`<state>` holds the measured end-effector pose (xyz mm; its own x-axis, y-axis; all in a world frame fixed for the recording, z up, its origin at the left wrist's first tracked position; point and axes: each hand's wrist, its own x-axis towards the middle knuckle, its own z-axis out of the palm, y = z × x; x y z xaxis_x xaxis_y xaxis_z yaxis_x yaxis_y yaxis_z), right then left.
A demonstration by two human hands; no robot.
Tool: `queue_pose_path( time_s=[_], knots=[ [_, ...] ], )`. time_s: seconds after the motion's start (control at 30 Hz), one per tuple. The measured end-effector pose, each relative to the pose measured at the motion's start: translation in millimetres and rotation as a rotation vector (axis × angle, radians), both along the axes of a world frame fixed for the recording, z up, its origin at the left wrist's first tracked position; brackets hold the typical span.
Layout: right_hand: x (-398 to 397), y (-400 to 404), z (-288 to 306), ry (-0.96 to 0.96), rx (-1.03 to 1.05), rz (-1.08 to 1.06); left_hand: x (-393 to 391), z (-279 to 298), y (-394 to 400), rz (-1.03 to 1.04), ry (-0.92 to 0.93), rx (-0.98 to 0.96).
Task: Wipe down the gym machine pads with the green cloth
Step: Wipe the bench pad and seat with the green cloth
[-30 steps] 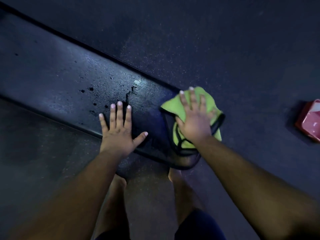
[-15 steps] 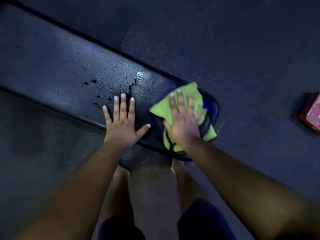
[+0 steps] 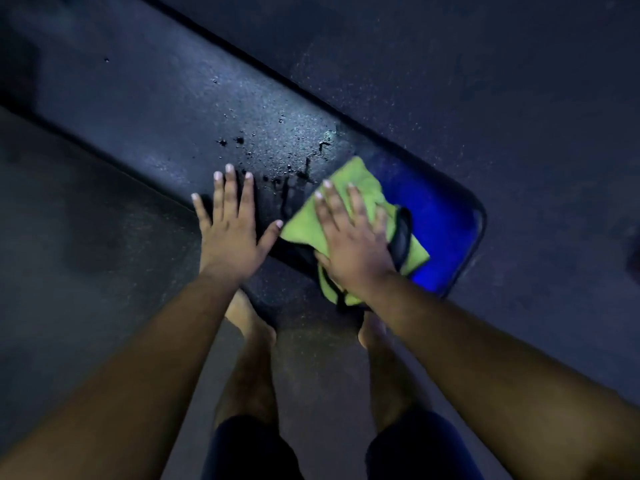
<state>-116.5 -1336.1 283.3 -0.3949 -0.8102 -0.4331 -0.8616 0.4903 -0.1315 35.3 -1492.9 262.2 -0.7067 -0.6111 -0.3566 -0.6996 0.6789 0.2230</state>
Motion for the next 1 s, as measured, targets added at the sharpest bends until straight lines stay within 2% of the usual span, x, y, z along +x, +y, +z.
queue_pose_path(
  time_s=[0.07,0.13,0.23,0.3,0.37,0.43,0.5,0.57,0.67,0.77,0.83,0.93,1.0],
  knots=[
    [0,-36,-4,0.000,-0.002,0.076,9,-1,-9,0.098,0.005,0.005],
    [-6,-17,-3,0.022,-0.006,0.104,14,3,-20,0.159,-0.019,0.033],
    [-29,56,7,0.111,0.067,0.020,18,6,-34,0.086,-0.045,0.026],
    [-45,66,11,0.148,0.121,-0.058,18,4,-41,0.049,-0.045,0.018],
    [-50,21,7,0.159,0.122,-0.135,19,-1,-47,0.022,-0.039,0.000],
    [-43,-60,-4,0.142,0.016,-0.161,19,-6,-53,0.010,-0.015,-0.017],
    [-31,-145,-14,0.094,-0.043,-0.057,23,-11,-61,0.026,0.015,-0.033],
    [-31,-180,-16,0.084,-0.029,0.048,26,-11,-71,0.042,0.034,-0.037],
    [-44,-121,-10,0.111,-0.008,0.053,35,-3,-99,0.087,0.017,-0.018],
    [-43,-65,5,0.147,0.102,-0.176,44,-1,-131,0.074,-0.004,0.003],
    [-35,-105,2,0.133,0.101,-0.251,52,-4,-149,0.075,0.009,0.012],
    [-12,-231,-17,0.143,-0.050,-0.106,62,-11,-172,0.117,0.023,0.002],
    [2,-305,-24,0.101,-0.045,-0.004,70,-14,-183,0.153,0.024,-0.009]
  ],
)
